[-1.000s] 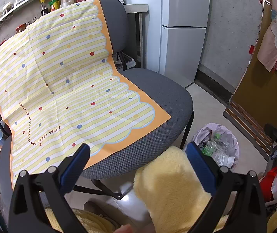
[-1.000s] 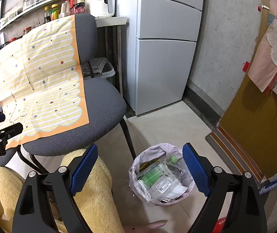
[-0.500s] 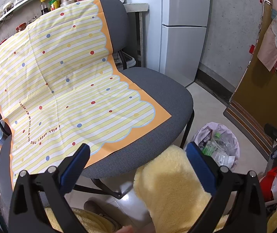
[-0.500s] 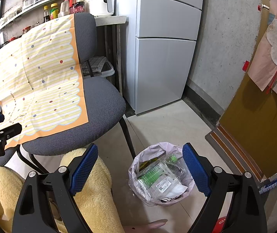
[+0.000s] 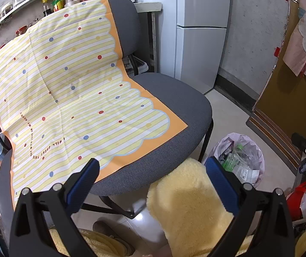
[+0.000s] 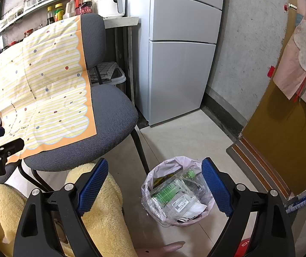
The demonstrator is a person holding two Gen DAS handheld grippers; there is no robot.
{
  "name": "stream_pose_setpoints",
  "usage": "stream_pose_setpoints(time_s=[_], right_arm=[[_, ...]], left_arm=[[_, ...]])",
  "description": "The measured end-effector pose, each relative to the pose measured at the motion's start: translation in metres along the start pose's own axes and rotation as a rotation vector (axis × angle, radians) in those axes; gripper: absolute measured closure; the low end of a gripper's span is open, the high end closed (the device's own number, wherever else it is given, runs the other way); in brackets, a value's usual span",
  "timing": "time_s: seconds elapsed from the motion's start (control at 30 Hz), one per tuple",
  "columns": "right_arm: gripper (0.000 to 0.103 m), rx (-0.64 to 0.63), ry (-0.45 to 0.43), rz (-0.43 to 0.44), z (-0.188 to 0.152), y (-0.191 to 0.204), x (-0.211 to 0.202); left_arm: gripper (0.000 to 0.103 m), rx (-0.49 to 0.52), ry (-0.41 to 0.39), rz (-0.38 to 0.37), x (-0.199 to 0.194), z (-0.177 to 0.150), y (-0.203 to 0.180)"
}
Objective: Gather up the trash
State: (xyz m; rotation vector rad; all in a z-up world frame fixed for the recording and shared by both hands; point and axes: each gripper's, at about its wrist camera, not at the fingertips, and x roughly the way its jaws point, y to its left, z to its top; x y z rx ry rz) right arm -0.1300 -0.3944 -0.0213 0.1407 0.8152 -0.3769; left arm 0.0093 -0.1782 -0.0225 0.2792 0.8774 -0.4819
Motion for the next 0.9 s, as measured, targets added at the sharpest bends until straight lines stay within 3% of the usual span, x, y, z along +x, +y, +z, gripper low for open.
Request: stream_pose_setpoints(time_s=[0.47, 0.63, 0.77, 0.9], right_arm=[[0.015, 0.001, 0.003, 0.003, 0.0, 0.0, 0.001], [0.012, 0.001, 0.03, 0.023, 0.002, 0.006, 0.019], [0.011, -0.033, 0.099, 0.104, 0.016, 0.029, 0.066], [0.011, -0.064, 0.114, 0.239, 0.043, 0.064, 0.118]], left_arm=[[0.006, 0.016, -0.002, -0.027, 0.0, 0.0, -0.001], [0.006, 0.036, -0.01, -0.038, 0.008, -0.004, 0.003], [0.006, 0.002, 0.057, -0.035, 0.032, -0.008, 0.023], [0.006, -0.101, 0.099, 0.017, 0.056, -0.014, 0.077]])
